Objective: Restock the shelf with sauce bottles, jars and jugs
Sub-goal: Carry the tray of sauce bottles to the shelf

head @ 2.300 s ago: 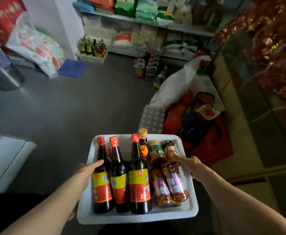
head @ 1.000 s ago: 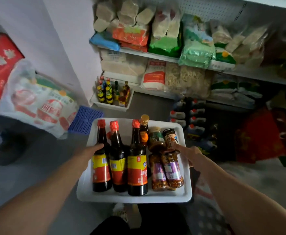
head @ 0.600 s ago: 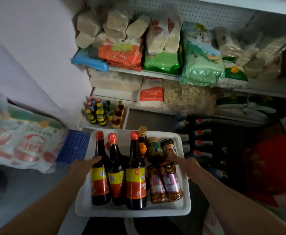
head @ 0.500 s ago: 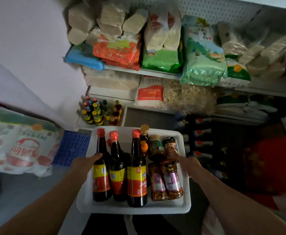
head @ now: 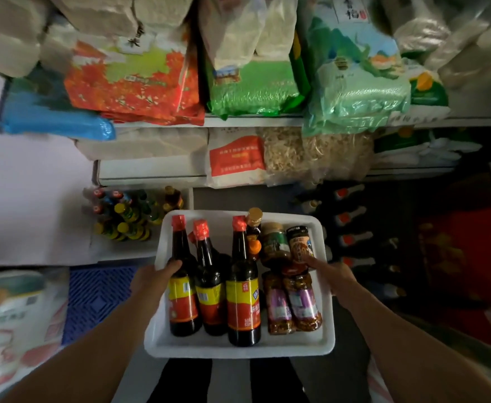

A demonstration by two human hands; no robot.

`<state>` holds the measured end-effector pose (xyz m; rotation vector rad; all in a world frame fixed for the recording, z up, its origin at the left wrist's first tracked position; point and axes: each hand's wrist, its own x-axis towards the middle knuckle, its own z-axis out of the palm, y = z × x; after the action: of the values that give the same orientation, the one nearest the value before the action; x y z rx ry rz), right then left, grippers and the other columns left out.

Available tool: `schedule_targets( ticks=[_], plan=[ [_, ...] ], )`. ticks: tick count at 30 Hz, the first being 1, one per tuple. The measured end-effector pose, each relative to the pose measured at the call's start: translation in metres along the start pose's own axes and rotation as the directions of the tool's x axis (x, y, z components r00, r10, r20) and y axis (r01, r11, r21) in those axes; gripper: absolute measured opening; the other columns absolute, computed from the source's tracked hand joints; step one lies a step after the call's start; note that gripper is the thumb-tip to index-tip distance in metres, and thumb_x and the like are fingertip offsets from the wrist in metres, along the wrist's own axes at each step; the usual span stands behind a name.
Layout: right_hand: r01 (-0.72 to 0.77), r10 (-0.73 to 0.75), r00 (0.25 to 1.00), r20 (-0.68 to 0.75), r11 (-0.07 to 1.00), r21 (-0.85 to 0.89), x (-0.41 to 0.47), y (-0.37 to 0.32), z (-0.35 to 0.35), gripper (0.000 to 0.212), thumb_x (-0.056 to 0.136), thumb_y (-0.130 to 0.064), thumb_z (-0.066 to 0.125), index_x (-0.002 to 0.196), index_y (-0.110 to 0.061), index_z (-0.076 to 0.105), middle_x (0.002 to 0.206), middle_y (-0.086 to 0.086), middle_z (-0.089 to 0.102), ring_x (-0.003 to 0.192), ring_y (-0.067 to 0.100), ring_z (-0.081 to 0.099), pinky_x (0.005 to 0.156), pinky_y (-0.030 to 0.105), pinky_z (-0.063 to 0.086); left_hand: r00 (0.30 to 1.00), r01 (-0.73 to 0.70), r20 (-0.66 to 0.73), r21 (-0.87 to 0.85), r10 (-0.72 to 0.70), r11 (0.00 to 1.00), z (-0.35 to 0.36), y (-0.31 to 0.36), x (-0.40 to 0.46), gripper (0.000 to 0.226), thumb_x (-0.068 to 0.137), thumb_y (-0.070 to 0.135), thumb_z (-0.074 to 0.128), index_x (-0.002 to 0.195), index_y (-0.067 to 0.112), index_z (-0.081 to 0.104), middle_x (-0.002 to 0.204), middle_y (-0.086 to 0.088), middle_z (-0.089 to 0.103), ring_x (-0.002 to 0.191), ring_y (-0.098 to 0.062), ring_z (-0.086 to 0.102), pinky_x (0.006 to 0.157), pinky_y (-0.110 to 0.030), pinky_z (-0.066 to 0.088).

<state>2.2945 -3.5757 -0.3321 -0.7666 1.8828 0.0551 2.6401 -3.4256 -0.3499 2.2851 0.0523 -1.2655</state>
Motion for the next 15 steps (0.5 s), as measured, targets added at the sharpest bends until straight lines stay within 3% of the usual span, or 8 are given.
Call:
schedule_targets(
  ticks=[3,5,7,11,13,15],
  plan=[
    [-0.007,0.007,1.0,0.008,1.0,-0.017,0.043,-0.017,0.011,0.065,0.068,-0.054,0.085,0.112,-0.011,0.065,0.097,0.007,0.069,0.084,0.022,0.067,0.067,0.035,0.054,1.0,0.007,-0.009,0.036,-0.007,0.999,0.023,0.012,0.045,0.059,0.072,0.044,0.083,0.107,0.0,0.066,0.089,-0.011,0.067,0.083,-0.027,0.063,0.081,-0.044,0.054],
    [-0.006,0.006,1.0,0.004,0.999,-0.035,0.078,-0.028,0.017,0.069,0.067,-0.057,0.085,0.113,-0.01,0.064,0.096,0.007,0.068,0.082,0.021,0.065,0.06,0.031,0.047,1.0,0.023,-0.003,0.043,-0.023,0.999,0.042,0.016,0.074,0.058,0.072,0.046,0.083,0.105,0.001,0.067,0.088,-0.012,0.067,0.08,-0.027,0.063,0.077,-0.042,0.054],
    [-0.009,0.009,1.0,-0.001,0.999,-0.05,0.112,-0.039,0.026,0.068,0.066,-0.059,0.085,0.11,-0.012,0.062,0.095,0.007,0.067,0.082,0.022,0.064,0.065,0.034,0.049,0.999,0.031,-0.01,0.022,-0.031,0.999,0.063,0.018,0.101,0.056,0.075,0.044,0.082,0.105,-0.001,0.065,0.086,-0.011,0.064,0.078,-0.025,0.06,0.071,-0.037,0.048],
    [0.036,-0.036,0.999,-0.005,0.996,-0.085,0.175,-0.05,0.045,0.055,0.07,-0.061,0.081,0.099,-0.02,0.057,0.092,0.005,0.064,0.087,0.024,0.065,0.088,0.045,0.055,1.0,0.026,0.002,-0.001,-0.026,1.0,0.1,0.012,0.154,0.059,0.075,0.049,0.08,0.111,0.005,0.062,0.093,-0.008,0.064,0.084,-0.025,0.06,0.075,-0.039,0.048],
    [0.072,-0.074,0.997,-0.02,0.994,-0.082,0.206,-0.054,0.054,0.054,0.067,-0.061,0.083,0.094,-0.025,0.055,0.097,0.006,0.065,0.091,0.027,0.066,0.092,0.049,0.055,1.0,0.001,0.027,-0.024,-0.001,1.0,0.117,0.007,0.181,0.054,0.077,0.046,0.078,0.115,0.01,0.062,0.101,-0.008,0.065,0.093,-0.028,0.062,0.079,-0.041,0.049],
    [0.073,-0.074,0.997,-0.015,0.994,-0.078,0.232,-0.059,0.064,0.059,0.064,-0.062,0.084,0.098,-0.02,0.061,0.097,0.007,0.068,0.089,0.026,0.067,0.088,0.046,0.056,1.0,-0.016,0.022,-0.069,0.018,0.997,0.131,0.006,0.202,0.042,0.079,0.038,0.079,0.107,0.013,0.061,0.099,-0.005,0.064,0.097,-0.028,0.061,0.083,-0.042,0.048]
  ],
)
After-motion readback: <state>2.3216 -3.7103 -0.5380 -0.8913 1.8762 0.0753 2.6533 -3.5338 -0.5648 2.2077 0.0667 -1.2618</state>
